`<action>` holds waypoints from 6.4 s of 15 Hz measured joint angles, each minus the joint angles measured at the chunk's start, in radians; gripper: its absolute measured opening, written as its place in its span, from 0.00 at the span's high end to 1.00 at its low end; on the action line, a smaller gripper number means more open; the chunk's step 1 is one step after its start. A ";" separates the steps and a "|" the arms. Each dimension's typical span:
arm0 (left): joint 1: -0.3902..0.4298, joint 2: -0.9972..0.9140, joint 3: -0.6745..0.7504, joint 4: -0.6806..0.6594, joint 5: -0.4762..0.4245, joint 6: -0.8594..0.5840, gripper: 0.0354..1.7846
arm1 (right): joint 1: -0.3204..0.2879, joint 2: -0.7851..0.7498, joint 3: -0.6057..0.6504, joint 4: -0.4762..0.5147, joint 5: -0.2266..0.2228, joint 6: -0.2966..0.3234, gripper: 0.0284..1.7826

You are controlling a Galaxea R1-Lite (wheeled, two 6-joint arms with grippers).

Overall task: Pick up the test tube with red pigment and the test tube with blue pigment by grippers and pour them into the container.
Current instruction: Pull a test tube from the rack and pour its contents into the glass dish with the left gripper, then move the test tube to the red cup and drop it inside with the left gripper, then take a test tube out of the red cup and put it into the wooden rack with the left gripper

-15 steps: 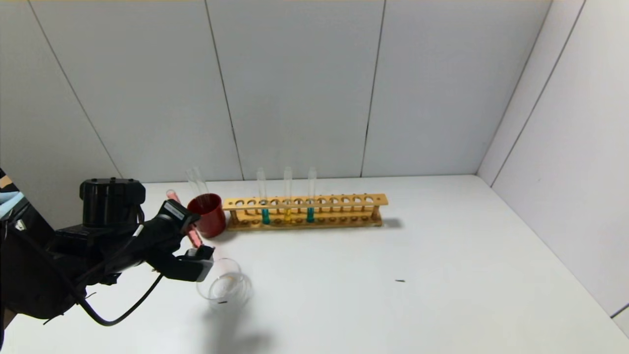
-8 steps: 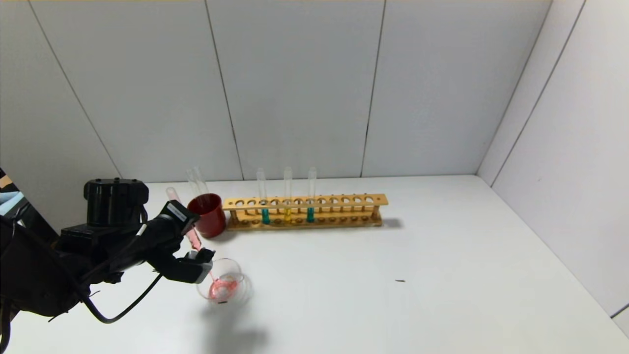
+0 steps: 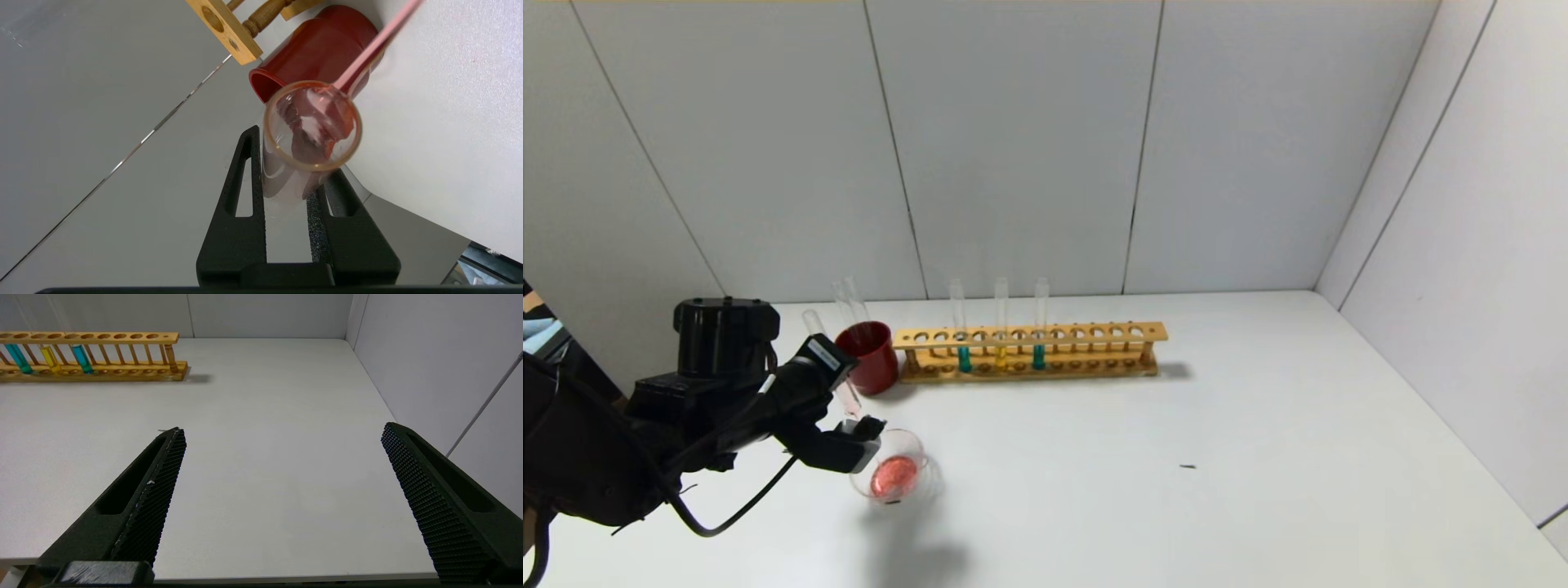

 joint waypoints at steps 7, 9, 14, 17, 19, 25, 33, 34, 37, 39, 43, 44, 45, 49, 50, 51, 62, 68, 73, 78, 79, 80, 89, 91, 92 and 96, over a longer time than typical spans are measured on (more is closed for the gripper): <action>-0.011 -0.005 0.002 -0.002 0.003 0.023 0.83 | 0.000 0.000 0.000 0.000 -0.001 0.000 0.02; -0.012 -0.005 0.002 -0.002 0.003 0.035 0.83 | 0.000 0.000 0.000 0.000 -0.001 0.000 0.02; -0.012 -0.007 0.001 -0.002 0.000 0.080 0.83 | 0.000 0.000 0.000 0.000 -0.001 0.000 0.02; -0.012 -0.007 -0.009 -0.002 0.000 0.134 0.83 | 0.000 0.000 0.000 0.000 -0.001 0.000 0.02; -0.012 -0.007 -0.017 -0.002 0.000 0.157 0.83 | 0.000 0.000 0.000 0.000 -0.001 0.000 0.02; -0.012 -0.005 -0.021 -0.002 0.000 0.208 0.83 | 0.000 0.000 0.000 0.000 0.000 0.000 0.02; -0.014 -0.007 -0.020 -0.014 0.000 0.237 0.83 | 0.000 0.000 0.000 0.000 -0.001 0.000 0.02; -0.014 -0.007 -0.020 -0.014 0.000 0.243 0.83 | 0.000 0.000 0.000 0.000 -0.001 0.000 0.02; -0.014 -0.018 -0.019 -0.016 0.000 0.243 0.83 | 0.000 0.000 0.000 0.000 -0.001 0.000 0.02; -0.014 -0.034 -0.015 -0.025 0.000 0.179 0.83 | 0.000 0.000 0.000 0.000 -0.001 0.000 0.02; -0.014 -0.095 -0.014 -0.140 0.080 -0.231 0.83 | 0.000 0.000 0.000 0.000 -0.001 0.000 0.02; -0.014 -0.124 -0.014 -0.177 0.146 -0.376 0.83 | 0.000 0.000 0.000 0.000 -0.001 0.000 0.02; -0.014 -0.153 -0.018 -0.192 0.220 -0.517 0.83 | 0.000 0.000 0.000 0.000 -0.001 0.000 0.02; -0.014 -0.254 -0.049 -0.113 0.444 -1.122 0.83 | 0.000 0.000 0.000 0.000 0.000 0.000 0.02; -0.012 -0.271 -0.054 -0.081 0.435 -1.267 0.83 | 0.000 0.000 0.000 0.000 -0.001 0.000 0.02; -0.006 -0.284 -0.059 -0.047 0.395 -1.419 0.83 | 0.000 0.000 0.000 0.000 -0.001 0.000 0.02; 0.164 -0.145 -0.116 -0.061 -0.172 -2.059 0.83 | 0.000 0.000 0.000 0.000 -0.001 0.000 0.02; 0.161 0.076 -0.239 -0.159 -0.165 -2.055 0.83 | 0.000 0.000 0.000 0.000 0.000 0.000 0.02; 0.159 0.188 -0.289 -0.163 -0.164 -2.053 0.83 | 0.000 0.000 0.000 0.000 -0.001 0.000 0.02; 0.157 0.231 -0.291 -0.165 -0.163 -2.053 0.83 | 0.000 0.000 0.000 0.000 0.000 0.000 0.02; 0.157 0.234 -0.291 -0.165 -0.163 -2.053 0.83 | 0.000 0.000 0.000 0.000 0.000 0.000 0.02; 0.157 0.237 -0.290 -0.165 -0.163 -2.052 0.83 | 0.000 0.000 0.000 0.000 -0.001 0.000 0.02; 0.157 0.246 -0.293 -0.164 -0.164 -2.048 0.76 | 0.000 0.000 0.000 0.000 -0.001 0.000 0.02; 0.157 0.251 -0.293 -0.164 -0.164 -2.047 0.63 | 0.000 0.000 0.000 0.000 -0.001 0.000 0.02; 0.157 0.253 -0.292 -0.163 -0.164 -2.047 0.54 | 0.000 0.000 0.000 0.000 0.000 0.000 0.02; 0.153 0.259 -0.291 -0.163 -0.164 -2.047 0.19 | 0.000 0.000 0.000 0.000 0.000 0.000 0.02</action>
